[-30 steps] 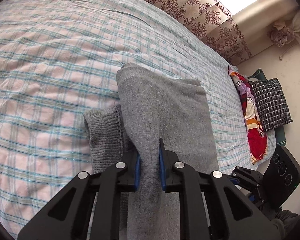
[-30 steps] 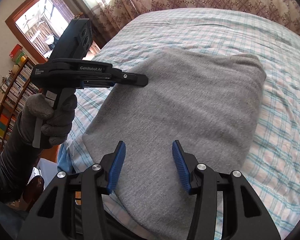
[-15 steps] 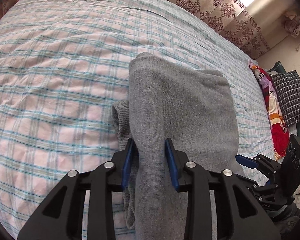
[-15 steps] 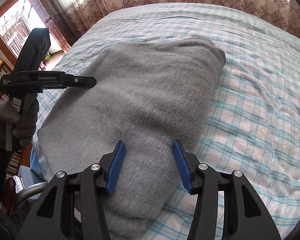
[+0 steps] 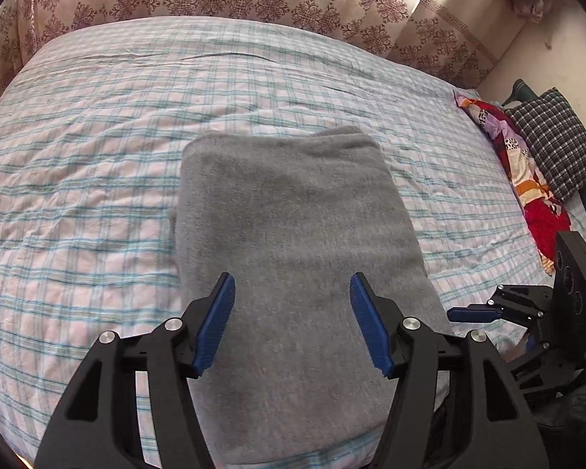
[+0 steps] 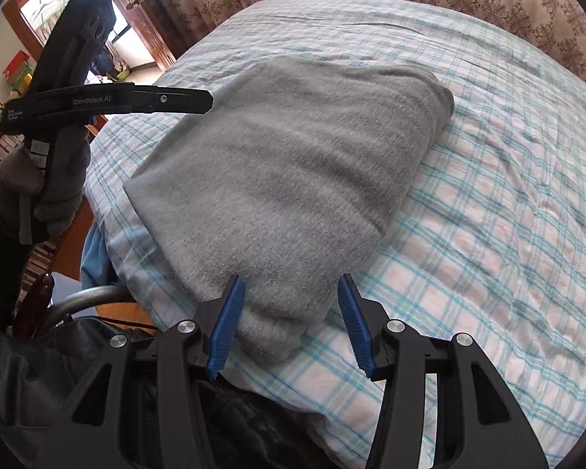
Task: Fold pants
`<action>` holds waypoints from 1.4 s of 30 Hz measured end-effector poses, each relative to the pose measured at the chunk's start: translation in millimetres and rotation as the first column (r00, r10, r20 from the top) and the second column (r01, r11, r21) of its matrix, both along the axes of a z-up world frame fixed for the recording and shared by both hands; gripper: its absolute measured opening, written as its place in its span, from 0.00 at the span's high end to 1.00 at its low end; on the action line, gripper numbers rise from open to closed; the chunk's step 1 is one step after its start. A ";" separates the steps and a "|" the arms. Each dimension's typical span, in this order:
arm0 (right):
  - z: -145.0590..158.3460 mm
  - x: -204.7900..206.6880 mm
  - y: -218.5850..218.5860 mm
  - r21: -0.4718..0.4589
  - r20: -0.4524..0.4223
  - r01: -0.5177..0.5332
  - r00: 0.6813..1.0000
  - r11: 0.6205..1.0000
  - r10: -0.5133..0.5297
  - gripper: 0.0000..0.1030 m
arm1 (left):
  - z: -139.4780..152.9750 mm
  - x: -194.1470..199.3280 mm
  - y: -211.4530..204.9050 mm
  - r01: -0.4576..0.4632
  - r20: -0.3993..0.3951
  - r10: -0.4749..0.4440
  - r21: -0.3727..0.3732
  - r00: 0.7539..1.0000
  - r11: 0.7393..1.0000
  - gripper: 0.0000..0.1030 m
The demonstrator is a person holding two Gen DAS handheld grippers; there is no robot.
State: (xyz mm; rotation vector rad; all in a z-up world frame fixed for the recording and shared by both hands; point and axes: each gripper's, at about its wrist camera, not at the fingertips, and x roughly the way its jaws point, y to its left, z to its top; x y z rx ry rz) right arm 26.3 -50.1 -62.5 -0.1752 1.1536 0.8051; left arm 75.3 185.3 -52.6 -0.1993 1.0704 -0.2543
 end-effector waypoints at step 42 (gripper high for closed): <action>-60.0 253.0 9.9 0.190 -0.256 0.469 0.872 0.863 -0.417 0.78 | -41.6 -30.1 -135.2 0.310 -0.017 -0.310 0.068 0.951 0.948 0.17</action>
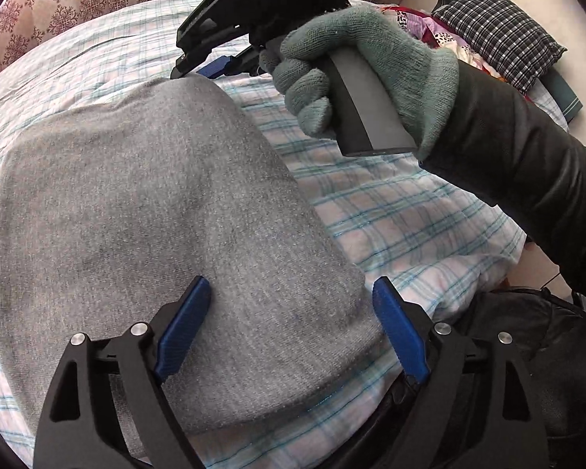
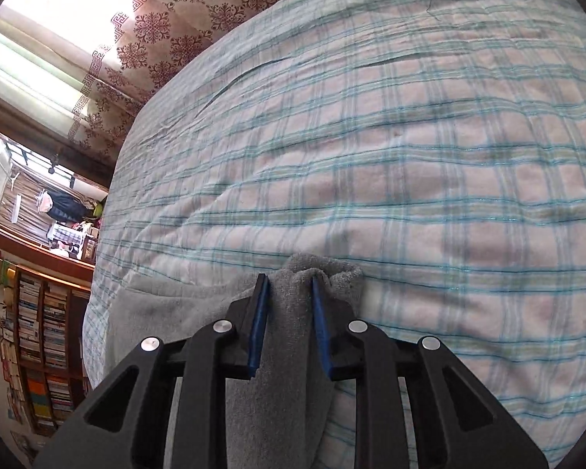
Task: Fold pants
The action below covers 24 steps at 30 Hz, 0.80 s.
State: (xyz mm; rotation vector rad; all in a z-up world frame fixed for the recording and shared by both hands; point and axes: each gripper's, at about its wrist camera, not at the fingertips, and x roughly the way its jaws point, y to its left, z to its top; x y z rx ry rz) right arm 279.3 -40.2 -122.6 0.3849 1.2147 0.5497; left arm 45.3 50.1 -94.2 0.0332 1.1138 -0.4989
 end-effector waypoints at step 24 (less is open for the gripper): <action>43.6 -132.1 -65.7 0.007 0.070 -0.060 0.996 0.998 0.060 0.32 | 32.9 26.4 170.6 -0.505 0.024 0.509 -0.097 0.860 0.858 0.07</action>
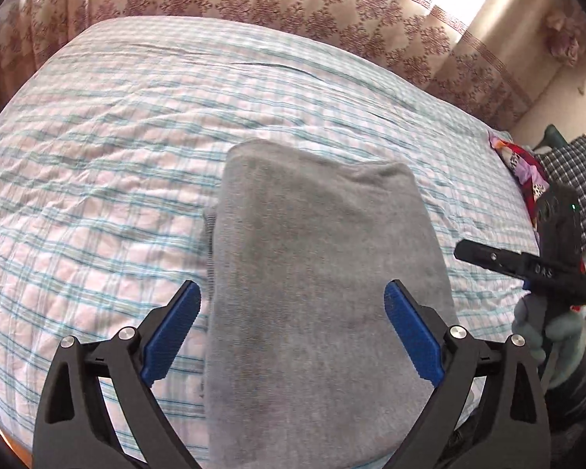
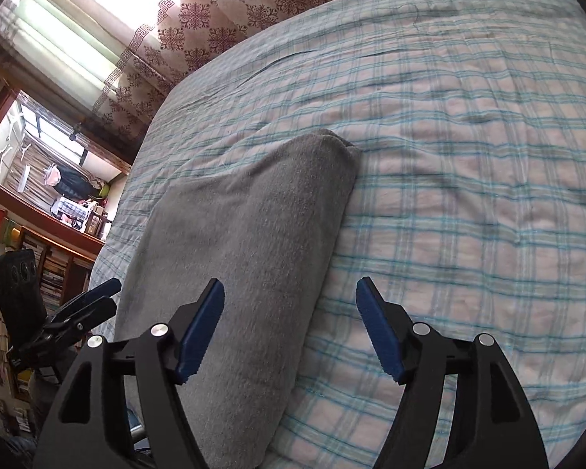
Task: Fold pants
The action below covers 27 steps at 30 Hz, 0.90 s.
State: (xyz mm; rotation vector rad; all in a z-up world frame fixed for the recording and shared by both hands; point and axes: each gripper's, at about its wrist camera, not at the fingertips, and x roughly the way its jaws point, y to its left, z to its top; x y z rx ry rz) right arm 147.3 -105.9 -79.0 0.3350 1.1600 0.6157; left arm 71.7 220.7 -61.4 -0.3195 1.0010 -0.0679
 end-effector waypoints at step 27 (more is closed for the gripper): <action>-40.9 -3.6 27.0 0.078 -0.142 -0.007 0.990 0.997 0.018 0.23 | -82.5 49.0 34.2 0.014 -0.150 -0.063 -0.311 0.987 0.950 0.15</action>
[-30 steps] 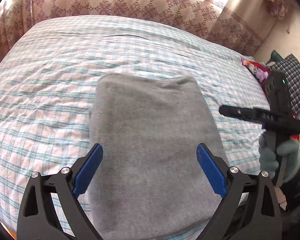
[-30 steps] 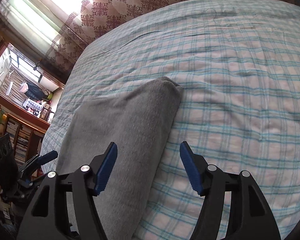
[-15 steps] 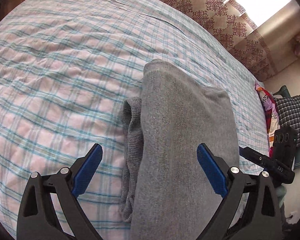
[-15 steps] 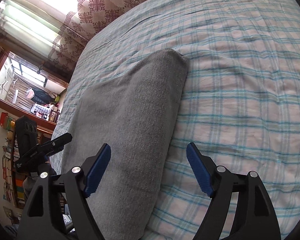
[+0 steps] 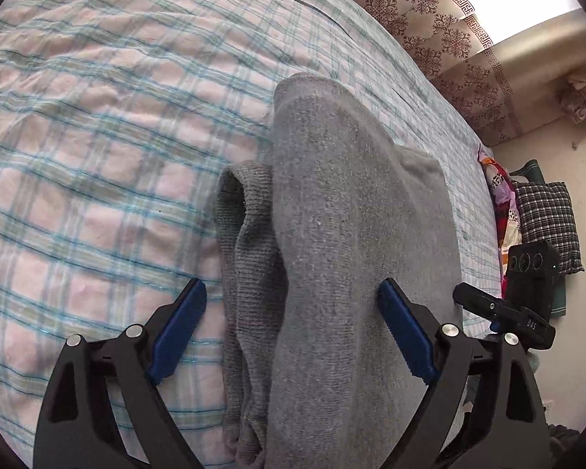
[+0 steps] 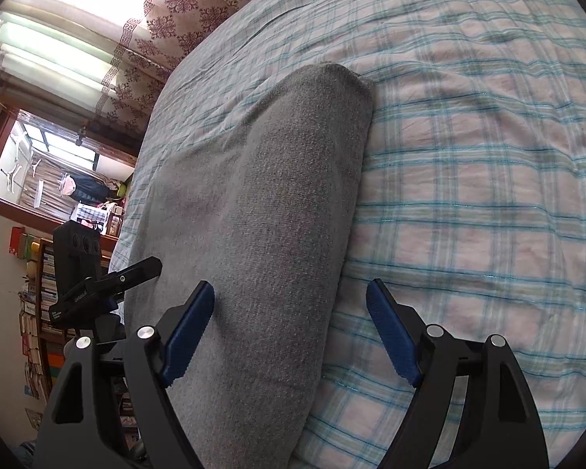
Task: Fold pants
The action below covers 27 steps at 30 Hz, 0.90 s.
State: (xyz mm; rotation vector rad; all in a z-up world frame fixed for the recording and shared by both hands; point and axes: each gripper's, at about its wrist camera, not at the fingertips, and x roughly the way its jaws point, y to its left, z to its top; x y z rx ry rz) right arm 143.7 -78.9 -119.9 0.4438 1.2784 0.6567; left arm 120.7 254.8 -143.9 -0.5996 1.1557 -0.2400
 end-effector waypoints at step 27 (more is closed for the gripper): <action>23.6 6.2 49.0 0.055 0.096 -0.098 0.991 0.994 0.092 0.67 | 14.5 -3.6 -9.0 0.020 0.052 -0.016 -0.067 0.999 0.998 0.54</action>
